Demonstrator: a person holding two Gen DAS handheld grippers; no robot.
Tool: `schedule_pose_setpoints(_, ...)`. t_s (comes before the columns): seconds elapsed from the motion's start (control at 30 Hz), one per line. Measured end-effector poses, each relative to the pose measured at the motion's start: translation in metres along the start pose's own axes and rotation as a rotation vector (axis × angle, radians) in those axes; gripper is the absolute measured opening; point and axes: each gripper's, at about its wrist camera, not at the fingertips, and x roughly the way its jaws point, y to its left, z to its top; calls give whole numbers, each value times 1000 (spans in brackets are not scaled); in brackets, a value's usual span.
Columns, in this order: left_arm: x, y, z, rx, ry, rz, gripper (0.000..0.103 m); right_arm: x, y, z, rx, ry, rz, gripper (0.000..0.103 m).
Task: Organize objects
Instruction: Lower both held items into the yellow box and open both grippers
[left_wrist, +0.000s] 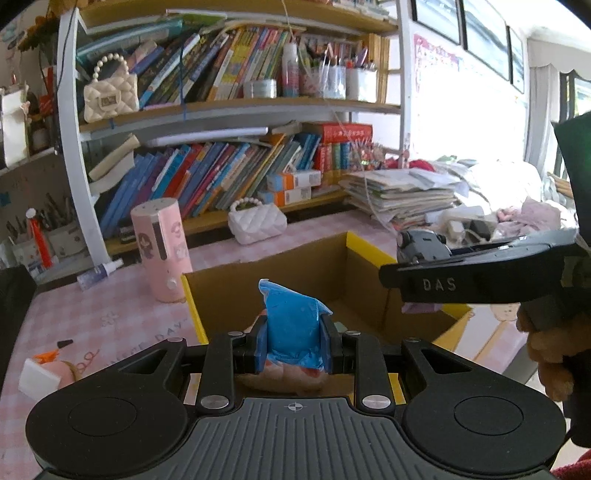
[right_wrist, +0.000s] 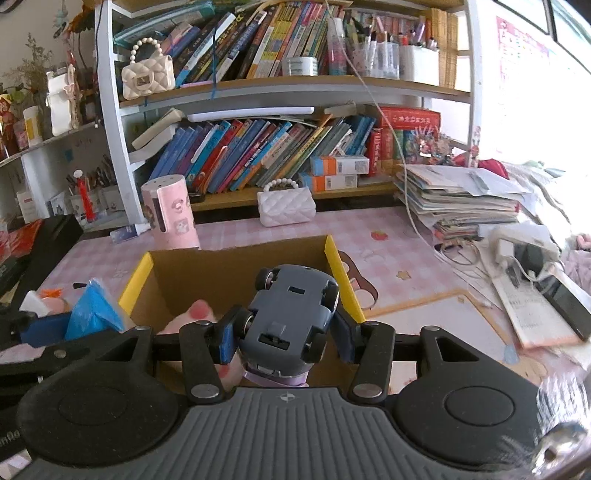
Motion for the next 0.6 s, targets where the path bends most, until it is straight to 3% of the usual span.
schedule_pose_setpoints(0.4,62,-3,0,-17,143,43,26,89,-6,7,-150,169,104,48)
schedule_pose_setpoints(0.6,78,-5,-2,-19,197,45,26,114,-3,4,-256,231,136,48)
